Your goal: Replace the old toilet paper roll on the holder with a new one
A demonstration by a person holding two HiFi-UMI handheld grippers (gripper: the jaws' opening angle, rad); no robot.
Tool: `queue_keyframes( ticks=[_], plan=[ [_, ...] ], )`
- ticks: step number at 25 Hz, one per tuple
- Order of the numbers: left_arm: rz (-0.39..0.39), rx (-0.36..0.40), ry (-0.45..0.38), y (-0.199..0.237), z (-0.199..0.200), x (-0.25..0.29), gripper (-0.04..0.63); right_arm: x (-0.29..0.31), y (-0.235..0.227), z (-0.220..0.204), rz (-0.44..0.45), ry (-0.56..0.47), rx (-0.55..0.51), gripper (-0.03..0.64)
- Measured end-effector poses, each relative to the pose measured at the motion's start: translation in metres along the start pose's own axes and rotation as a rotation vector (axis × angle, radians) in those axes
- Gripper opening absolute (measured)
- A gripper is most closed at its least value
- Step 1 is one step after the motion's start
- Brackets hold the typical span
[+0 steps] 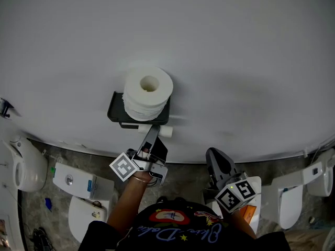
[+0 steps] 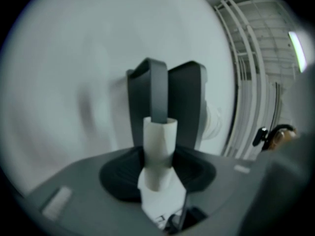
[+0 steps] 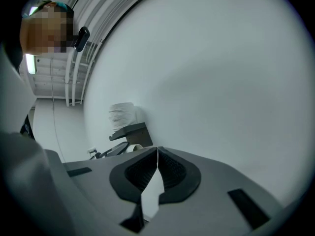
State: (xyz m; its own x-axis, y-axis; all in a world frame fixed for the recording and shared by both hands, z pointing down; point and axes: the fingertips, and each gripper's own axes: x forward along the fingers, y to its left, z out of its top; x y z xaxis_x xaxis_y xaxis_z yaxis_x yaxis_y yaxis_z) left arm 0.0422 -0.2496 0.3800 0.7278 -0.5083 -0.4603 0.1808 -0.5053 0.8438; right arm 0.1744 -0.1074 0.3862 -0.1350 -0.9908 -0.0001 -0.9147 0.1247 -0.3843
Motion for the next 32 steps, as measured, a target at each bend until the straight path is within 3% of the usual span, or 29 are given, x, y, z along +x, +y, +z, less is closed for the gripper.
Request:
queue_keyframes(
  ticks=[6, 11, 20, 22, 26, 28, 32],
  plan=[
    [-0.03, -0.093, 0.115, -0.002, -0.053, 0.029, 0.166, -0.022, -0.014, 0.002, -0.065, -0.019, 0.013, 0.014],
    [-0.01, -0.075, 0.234, -0.004, -0.102, 0.035, 0.166, -0.04, -0.027, 0.005, -0.108, -0.033, 0.023, 0.014],
    [0.132, 0.311, 0.344, -0.006, -0.107, 0.0, 0.167, -0.04, -0.028, -0.003, -0.099, -0.018, 0.046, 0.014],
    [0.181, 0.445, 0.378, -0.003, -0.102, -0.011, 0.167, -0.035, -0.024, -0.005, -0.081, -0.011, 0.041, 0.014],
    [0.279, 0.806, 0.464, -0.005, -0.088, -0.032, 0.172, -0.024, -0.014, -0.008, -0.046, 0.004, 0.036, 0.014],
    [0.315, 0.944, 0.492, -0.008, -0.083, -0.04, 0.172, -0.02, -0.01, -0.011, -0.028, 0.012, 0.036, 0.014],
    [0.337, 1.056, 0.485, -0.019, -0.075, -0.049, 0.172, -0.014, -0.003, -0.016, 0.002, 0.028, 0.033, 0.014]
  ],
)
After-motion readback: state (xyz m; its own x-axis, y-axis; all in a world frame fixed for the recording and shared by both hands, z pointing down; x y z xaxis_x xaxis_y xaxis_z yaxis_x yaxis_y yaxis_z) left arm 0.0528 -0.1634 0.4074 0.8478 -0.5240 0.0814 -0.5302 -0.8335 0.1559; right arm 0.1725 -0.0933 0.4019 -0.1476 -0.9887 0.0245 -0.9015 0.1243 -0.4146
